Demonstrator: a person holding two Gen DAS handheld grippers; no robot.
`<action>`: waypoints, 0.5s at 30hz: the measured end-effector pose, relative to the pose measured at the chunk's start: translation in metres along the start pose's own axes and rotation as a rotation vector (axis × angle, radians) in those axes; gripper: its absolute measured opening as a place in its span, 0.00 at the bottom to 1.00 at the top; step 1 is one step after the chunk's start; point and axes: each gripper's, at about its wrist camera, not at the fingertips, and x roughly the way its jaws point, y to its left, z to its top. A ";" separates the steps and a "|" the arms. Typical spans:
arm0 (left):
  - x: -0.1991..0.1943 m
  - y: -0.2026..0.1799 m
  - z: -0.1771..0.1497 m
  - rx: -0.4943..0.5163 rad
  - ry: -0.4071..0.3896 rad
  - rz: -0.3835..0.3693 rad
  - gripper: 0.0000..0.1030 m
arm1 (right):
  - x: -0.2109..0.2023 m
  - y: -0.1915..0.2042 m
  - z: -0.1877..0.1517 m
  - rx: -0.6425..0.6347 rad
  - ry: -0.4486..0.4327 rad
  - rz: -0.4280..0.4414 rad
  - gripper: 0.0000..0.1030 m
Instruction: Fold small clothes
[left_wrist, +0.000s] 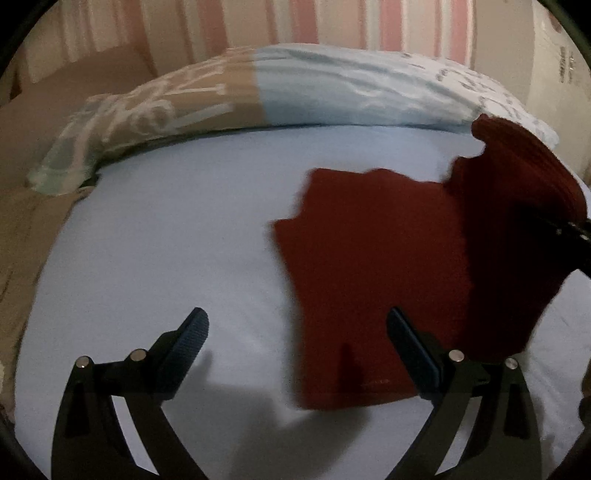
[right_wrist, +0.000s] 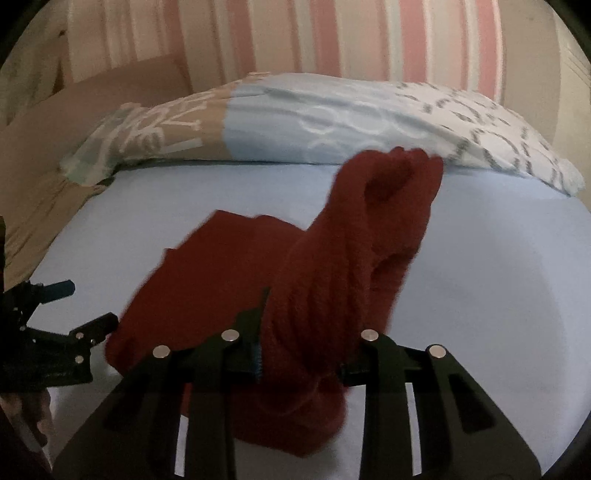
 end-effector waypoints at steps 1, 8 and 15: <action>-0.001 0.010 -0.003 -0.014 0.006 0.005 0.94 | 0.002 0.013 0.004 -0.016 0.000 0.007 0.27; 0.002 0.063 -0.026 -0.079 0.047 0.024 0.94 | 0.033 0.098 0.003 -0.128 0.098 0.066 0.26; 0.011 0.086 -0.052 -0.123 0.090 0.037 0.94 | 0.067 0.114 -0.020 -0.053 0.208 0.030 0.29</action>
